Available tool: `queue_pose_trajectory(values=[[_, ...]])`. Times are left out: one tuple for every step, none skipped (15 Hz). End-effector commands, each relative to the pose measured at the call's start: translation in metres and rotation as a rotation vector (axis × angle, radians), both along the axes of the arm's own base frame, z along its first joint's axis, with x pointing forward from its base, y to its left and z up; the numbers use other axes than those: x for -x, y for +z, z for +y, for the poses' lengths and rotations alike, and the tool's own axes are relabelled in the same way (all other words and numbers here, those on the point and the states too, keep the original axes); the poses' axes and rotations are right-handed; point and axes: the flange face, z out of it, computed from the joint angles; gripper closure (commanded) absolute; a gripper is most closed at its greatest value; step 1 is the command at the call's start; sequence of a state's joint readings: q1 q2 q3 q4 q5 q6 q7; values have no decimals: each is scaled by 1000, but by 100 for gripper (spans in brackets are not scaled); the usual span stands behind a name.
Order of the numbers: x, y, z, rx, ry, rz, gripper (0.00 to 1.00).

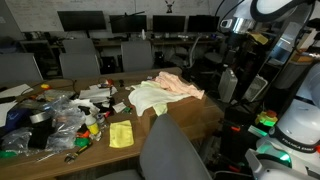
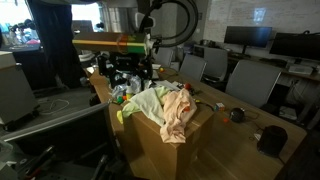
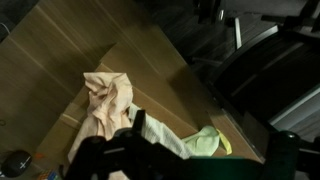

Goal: Pick up the cloths from the box and put them on the chair.

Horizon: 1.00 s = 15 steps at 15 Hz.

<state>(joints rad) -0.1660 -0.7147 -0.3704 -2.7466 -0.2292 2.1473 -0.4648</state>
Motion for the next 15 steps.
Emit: queue_pose_trajectory(values=[[-49, 3, -12, 7, -113, -95, 0], [-61, -1, -17, 10, -149, -121, 0], [-71, -5, -20, 10, -179, -146, 0], [-84, -14, -28, 20, -228, -169, 0], [-95, -20, -32, 27, -265, -186, 0], [-107, -32, -40, 44, -314, -199, 0], [-118, -40, -45, 55, -353, -208, 0], [-129, -52, -51, 64, -391, -207, 0], [-139, -62, -56, 76, -427, -204, 0], [-148, -75, -62, 88, -460, -190, 0], [-156, -85, -67, 95, -491, -170, 0], [-164, -97, -73, 98, -520, -145, 0], [-170, -107, -78, 103, -548, -118, 0], [-175, -117, -84, 105, -572, -94, 0], [-180, -128, -90, 105, -598, -71, 0]])
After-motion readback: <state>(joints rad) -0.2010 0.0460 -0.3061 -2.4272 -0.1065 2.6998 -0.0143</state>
